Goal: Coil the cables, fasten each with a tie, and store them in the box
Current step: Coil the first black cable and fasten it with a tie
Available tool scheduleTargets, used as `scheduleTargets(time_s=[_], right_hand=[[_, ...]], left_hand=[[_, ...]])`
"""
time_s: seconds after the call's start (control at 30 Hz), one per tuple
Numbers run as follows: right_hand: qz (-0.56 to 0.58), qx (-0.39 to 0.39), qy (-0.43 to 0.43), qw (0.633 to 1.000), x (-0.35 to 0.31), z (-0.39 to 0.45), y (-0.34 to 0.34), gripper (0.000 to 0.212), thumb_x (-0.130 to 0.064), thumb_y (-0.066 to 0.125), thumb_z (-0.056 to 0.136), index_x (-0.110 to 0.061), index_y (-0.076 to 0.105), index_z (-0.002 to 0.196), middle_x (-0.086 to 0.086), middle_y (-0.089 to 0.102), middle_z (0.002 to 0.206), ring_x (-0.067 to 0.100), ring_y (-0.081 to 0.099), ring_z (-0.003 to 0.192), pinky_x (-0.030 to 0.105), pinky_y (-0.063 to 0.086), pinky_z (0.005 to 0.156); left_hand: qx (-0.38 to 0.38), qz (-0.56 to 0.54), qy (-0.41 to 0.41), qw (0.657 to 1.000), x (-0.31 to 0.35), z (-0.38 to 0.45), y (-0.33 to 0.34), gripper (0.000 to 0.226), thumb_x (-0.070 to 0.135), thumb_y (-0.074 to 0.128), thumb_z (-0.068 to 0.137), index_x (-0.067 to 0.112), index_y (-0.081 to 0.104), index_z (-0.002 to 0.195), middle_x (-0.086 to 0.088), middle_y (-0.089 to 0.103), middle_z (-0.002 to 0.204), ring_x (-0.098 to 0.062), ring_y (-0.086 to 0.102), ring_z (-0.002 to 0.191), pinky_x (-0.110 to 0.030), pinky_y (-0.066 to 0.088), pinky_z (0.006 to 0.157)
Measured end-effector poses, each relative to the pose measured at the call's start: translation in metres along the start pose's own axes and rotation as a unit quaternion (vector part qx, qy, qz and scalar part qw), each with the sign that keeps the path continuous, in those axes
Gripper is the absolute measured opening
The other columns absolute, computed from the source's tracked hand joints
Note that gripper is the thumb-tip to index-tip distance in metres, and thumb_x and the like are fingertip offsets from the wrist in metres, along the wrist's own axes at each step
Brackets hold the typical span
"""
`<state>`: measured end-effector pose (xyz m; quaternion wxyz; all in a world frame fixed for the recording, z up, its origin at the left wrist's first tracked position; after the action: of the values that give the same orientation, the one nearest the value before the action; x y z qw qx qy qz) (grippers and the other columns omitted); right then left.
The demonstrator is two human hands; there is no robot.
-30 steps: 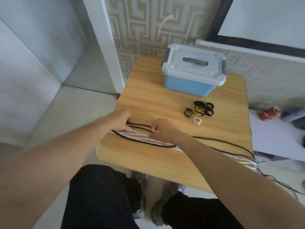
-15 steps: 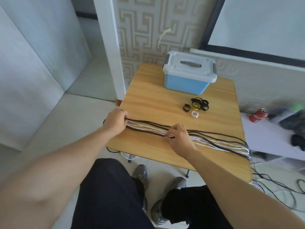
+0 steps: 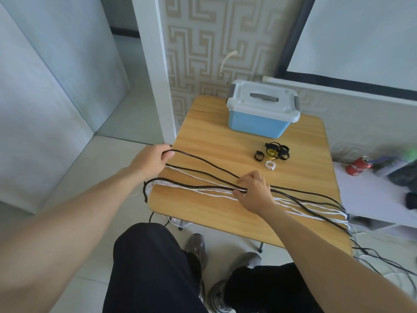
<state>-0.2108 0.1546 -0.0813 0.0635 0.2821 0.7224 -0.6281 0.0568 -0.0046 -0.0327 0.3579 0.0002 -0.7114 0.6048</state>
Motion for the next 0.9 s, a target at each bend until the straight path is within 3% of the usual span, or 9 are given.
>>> scheduleTargets(time_s=[0.07, 0.13, 0.23, 0.3, 0.37, 0.53, 0.63, 0.8, 0.9], right_hand=[[0.016, 0.042, 0.005, 0.999, -0.01, 0.002, -0.01, 0.063, -0.046, 0.066, 0.092, -0.022, 0.044, 0.145, 0.003, 0.038, 0.143, 0.025, 0.038, 0.135, 0.046, 0.029, 0.112], [0.001, 0.058, -0.019, 0.998, -0.03, 0.009, -0.016, 0.064, -0.052, 0.062, 0.093, -0.022, 0.043, 0.146, 0.002, 0.042, 0.141, 0.022, 0.038, 0.134, 0.046, 0.026, 0.114], [0.054, -0.03, -0.019, 0.998, -0.056, 0.02, -0.019, 0.033, -0.047, 0.049, 0.102, -0.018, 0.065, 0.1, 0.002, 0.064, 0.093, 0.025, 0.06, 0.095, 0.033, 0.043, 0.083], [0.138, -0.046, -0.014, 0.989, -0.06, 0.021, -0.034, 0.043, -0.042, 0.046, 0.106, -0.017, 0.065, 0.076, -0.001, 0.057, 0.065, 0.019, 0.054, 0.063, 0.027, 0.038, 0.057], [0.157, 0.004, -0.017, 0.987, -0.051, 0.018, -0.063, 0.042, -0.038, 0.055, 0.103, -0.015, 0.063, 0.068, -0.003, 0.052, 0.057, 0.014, 0.046, 0.052, 0.025, 0.035, 0.051], [0.165, 0.131, -0.003, 0.978, -0.001, -0.002, -0.14, 0.04, -0.022, 0.067, 0.094, -0.012, 0.057, 0.056, 0.001, 0.046, 0.05, 0.019, 0.038, 0.052, 0.029, 0.03, 0.048], [0.149, 0.196, 0.046, 0.968, 0.054, -0.019, -0.188, 0.043, -0.026, 0.074, 0.09, -0.011, 0.053, 0.056, 0.005, 0.047, 0.054, 0.023, 0.041, 0.057, 0.03, 0.033, 0.053], [0.062, 0.182, 0.116, 0.974, 0.131, -0.049, -0.211, 0.053, -0.042, 0.076, 0.087, -0.003, 0.056, 0.057, 0.01, 0.049, 0.054, 0.027, 0.045, 0.057, 0.033, 0.034, 0.055], [0.018, 0.167, 0.184, 0.969, 0.175, -0.063, -0.215, 0.047, -0.037, 0.069, 0.094, 0.006, 0.067, 0.076, 0.02, 0.062, 0.068, 0.036, 0.057, 0.071, 0.037, 0.039, 0.064]], left_hand=[[0.001, 0.007, 0.058, 0.998, 0.028, -0.001, -0.011, 0.031, 0.028, 0.051, 0.103, 0.011, 0.058, 0.079, -0.004, 0.055, 0.061, -0.021, 0.05, 0.054, -0.034, 0.036, 0.054], [0.002, 0.021, 0.11, 0.994, 0.06, -0.005, -0.022, 0.031, 0.029, 0.052, 0.103, 0.013, 0.057, 0.078, 0.001, 0.05, 0.056, -0.017, 0.045, 0.049, -0.03, 0.031, 0.05], [0.003, 0.038, 0.171, 0.985, 0.1, -0.012, -0.029, 0.029, 0.032, 0.052, 0.103, 0.017, 0.058, 0.079, 0.006, 0.047, 0.054, -0.014, 0.046, 0.047, -0.027, 0.029, 0.047], [-0.016, 0.056, 0.173, 0.983, 0.108, -0.014, -0.027, 0.026, 0.034, 0.054, 0.102, 0.018, 0.059, 0.082, 0.01, 0.046, 0.055, -0.01, 0.046, 0.048, -0.024, 0.026, 0.049], [-0.036, 0.075, 0.144, 0.986, 0.099, -0.017, -0.025, 0.029, 0.035, 0.056, 0.101, 0.018, 0.056, 0.078, 0.01, 0.047, 0.056, -0.008, 0.045, 0.05, -0.023, 0.027, 0.05], [-0.003, 0.077, 0.062, 0.995, 0.056, -0.032, -0.034, 0.041, 0.028, 0.058, 0.1, 0.024, 0.048, 0.061, 0.005, 0.051, 0.055, -0.02, 0.049, 0.051, -0.029, 0.03, 0.05], [0.033, 0.047, 0.002, 0.998, 0.029, -0.045, -0.053, 0.046, 0.031, 0.06, 0.099, 0.019, 0.047, 0.056, 0.0, 0.049, 0.05, -0.024, 0.046, 0.047, -0.028, 0.029, 0.048], [0.025, -0.008, -0.053, 0.998, 0.023, -0.05, -0.067, 0.053, 0.03, 0.064, 0.096, 0.014, 0.04, 0.051, -0.002, 0.038, 0.048, -0.024, 0.037, 0.05, -0.032, 0.024, 0.053], [-0.004, -0.103, -0.081, 0.991, 0.034, -0.048, -0.065, 0.056, 0.023, 0.069, 0.091, 0.02, 0.038, 0.044, 0.002, 0.03, 0.046, -0.021, 0.03, 0.051, -0.035, 0.02, 0.058]])
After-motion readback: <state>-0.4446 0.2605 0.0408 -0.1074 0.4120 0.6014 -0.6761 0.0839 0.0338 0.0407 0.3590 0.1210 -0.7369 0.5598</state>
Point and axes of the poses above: each hand's wrist, its own z-axis towards the middle knuckle, its own y-axis out of the palm, x = y × z, the point moved 7 cm from there along z, towards the middle knuckle
